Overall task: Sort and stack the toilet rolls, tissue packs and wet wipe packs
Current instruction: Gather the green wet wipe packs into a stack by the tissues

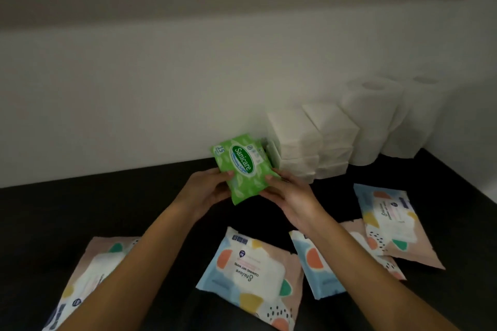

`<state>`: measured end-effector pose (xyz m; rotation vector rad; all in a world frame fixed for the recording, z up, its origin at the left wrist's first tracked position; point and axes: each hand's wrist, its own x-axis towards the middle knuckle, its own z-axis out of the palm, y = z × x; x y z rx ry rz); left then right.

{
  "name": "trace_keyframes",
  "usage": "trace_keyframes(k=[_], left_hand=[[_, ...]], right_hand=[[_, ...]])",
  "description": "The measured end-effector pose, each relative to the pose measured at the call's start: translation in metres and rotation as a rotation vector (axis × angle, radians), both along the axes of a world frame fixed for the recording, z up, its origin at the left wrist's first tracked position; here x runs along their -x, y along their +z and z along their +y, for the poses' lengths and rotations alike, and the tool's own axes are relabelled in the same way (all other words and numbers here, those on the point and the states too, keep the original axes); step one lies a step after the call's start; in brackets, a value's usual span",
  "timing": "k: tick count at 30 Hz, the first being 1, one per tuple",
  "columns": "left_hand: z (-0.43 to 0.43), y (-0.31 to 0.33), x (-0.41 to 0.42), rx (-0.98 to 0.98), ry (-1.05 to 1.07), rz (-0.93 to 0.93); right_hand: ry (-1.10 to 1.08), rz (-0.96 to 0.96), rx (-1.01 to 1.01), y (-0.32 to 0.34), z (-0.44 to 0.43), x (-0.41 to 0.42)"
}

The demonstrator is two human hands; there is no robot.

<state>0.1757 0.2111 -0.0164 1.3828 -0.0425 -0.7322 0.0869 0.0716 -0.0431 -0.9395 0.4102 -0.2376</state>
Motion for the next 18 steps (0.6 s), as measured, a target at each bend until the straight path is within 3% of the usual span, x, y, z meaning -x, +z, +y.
trace_keyframes(k=[5, 12, 18], left_hand=[[-0.023, 0.001, -0.04, -0.021, 0.06, -0.024], [-0.043, -0.011, -0.057, -0.112, 0.045, -0.035], [-0.047, -0.023, -0.061, -0.258, 0.091, -0.128]], right_hand=[[-0.088, 0.067, 0.031, -0.002, -0.01, -0.01], [-0.061, 0.184, 0.191, -0.02, -0.03, 0.01], [-0.007, 0.192, 0.203, -0.028, -0.036, 0.02]])
